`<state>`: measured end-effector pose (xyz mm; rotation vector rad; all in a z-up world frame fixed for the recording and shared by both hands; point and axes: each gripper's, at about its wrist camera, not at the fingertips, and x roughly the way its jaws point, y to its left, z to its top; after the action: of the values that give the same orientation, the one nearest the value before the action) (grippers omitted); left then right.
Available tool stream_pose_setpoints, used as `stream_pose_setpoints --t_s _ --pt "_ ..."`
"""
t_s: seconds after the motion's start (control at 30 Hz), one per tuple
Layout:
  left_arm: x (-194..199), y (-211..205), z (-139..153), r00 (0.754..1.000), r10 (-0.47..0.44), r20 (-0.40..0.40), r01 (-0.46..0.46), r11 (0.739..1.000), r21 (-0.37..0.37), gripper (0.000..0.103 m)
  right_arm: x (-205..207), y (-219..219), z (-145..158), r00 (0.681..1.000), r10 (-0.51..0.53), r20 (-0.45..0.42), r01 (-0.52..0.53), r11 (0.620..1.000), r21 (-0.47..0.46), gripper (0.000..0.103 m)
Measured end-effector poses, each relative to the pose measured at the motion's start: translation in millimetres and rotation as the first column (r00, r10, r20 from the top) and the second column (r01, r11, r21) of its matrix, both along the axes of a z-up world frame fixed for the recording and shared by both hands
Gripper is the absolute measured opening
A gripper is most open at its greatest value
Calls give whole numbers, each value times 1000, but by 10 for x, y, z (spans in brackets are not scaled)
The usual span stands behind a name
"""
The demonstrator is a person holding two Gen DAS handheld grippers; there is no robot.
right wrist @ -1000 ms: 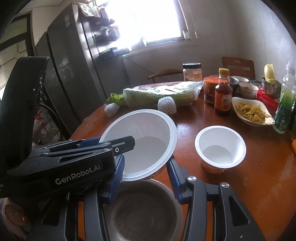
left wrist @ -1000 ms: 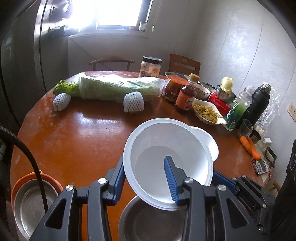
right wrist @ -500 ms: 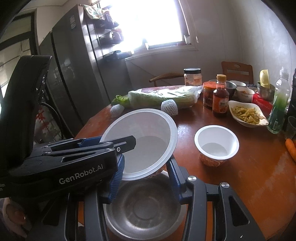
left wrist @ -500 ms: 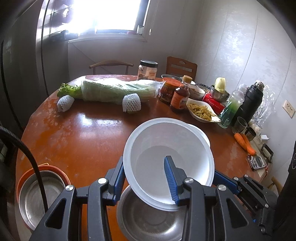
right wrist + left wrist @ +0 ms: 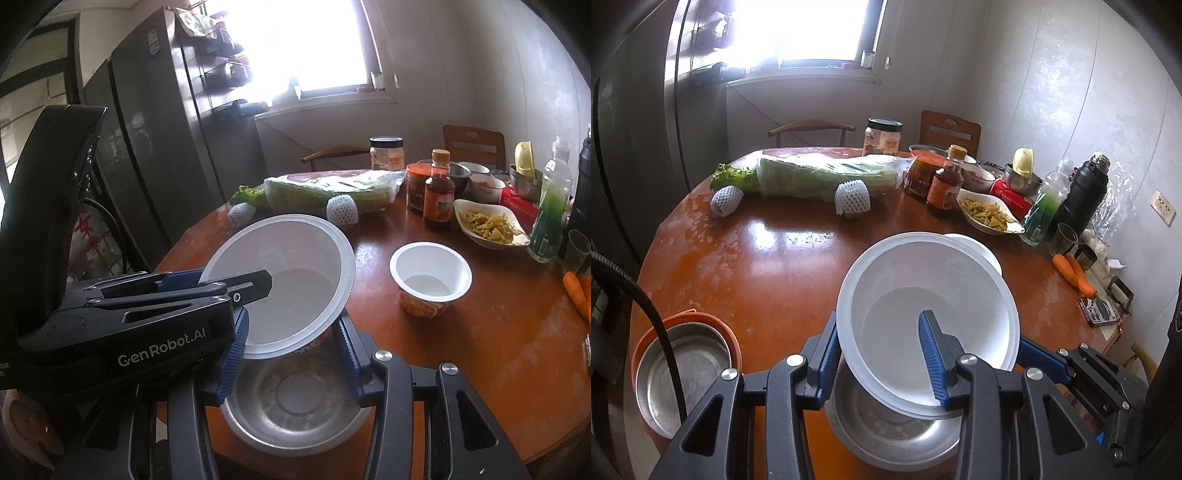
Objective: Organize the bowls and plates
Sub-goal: 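Lower the white bowl into the steel bowl with the left tool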
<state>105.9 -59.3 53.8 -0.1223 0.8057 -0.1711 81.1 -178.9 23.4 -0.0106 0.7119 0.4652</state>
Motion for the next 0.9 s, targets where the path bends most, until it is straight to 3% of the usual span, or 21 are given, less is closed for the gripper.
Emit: stream_pose_setpoints --t_s 0.37,0.9 --pt "-73 -50 -107 1000 -10 -26 10 1000 21 41 -131 -38 -87 1000 15 -16 -15 1000 -1 49" --pt "-65 -127 -516 993 -30 -117 35 999 40 41 -134 -115 -473 993 14 -113 -17 1000 -22 49"
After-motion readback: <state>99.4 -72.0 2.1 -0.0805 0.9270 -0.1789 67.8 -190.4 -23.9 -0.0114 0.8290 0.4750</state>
